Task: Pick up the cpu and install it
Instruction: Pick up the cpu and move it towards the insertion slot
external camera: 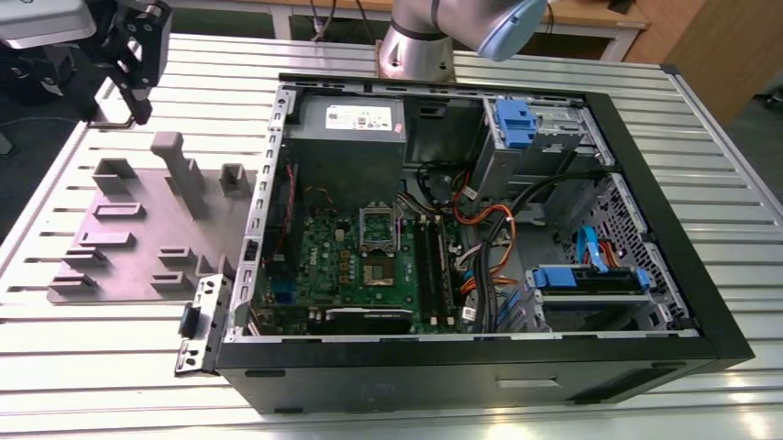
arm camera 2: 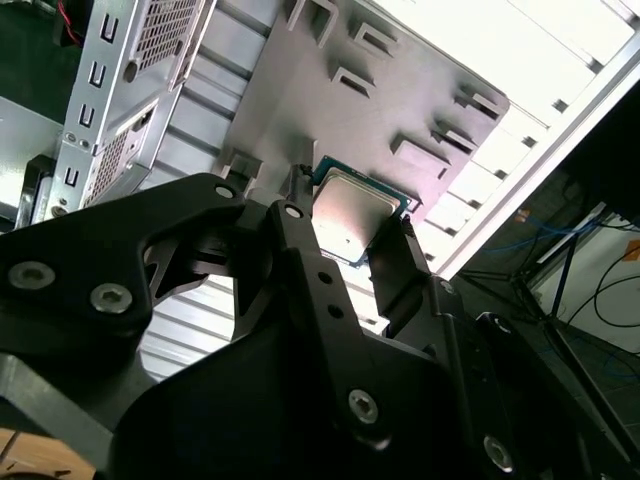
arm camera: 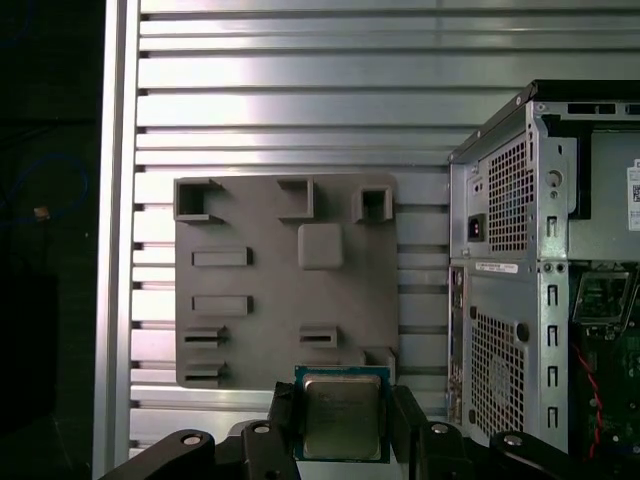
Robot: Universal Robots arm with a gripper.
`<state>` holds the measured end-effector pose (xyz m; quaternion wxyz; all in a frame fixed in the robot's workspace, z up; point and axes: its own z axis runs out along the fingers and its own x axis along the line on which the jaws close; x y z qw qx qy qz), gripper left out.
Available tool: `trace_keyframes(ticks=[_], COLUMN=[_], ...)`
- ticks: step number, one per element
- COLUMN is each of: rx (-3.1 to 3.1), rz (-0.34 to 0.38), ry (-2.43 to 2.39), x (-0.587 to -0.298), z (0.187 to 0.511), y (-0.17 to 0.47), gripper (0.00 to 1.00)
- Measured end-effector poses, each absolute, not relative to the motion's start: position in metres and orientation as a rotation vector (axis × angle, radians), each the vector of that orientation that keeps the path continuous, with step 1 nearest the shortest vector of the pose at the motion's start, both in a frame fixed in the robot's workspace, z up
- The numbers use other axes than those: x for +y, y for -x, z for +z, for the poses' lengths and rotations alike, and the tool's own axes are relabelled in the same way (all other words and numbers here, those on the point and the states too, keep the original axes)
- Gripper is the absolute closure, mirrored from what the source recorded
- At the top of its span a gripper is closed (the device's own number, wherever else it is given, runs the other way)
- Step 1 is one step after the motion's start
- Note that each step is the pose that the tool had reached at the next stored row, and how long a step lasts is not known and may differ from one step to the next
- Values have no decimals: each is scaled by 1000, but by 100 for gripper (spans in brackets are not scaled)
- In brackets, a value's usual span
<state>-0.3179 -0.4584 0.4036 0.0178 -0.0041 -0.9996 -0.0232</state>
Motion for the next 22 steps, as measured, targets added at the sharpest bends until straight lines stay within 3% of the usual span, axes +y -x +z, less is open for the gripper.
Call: trace_keyframes(ticks=[22], rx=[-3103], rz=[-72], ry=[13], x=[-462], z=[404], y=[304], gripper=[53])
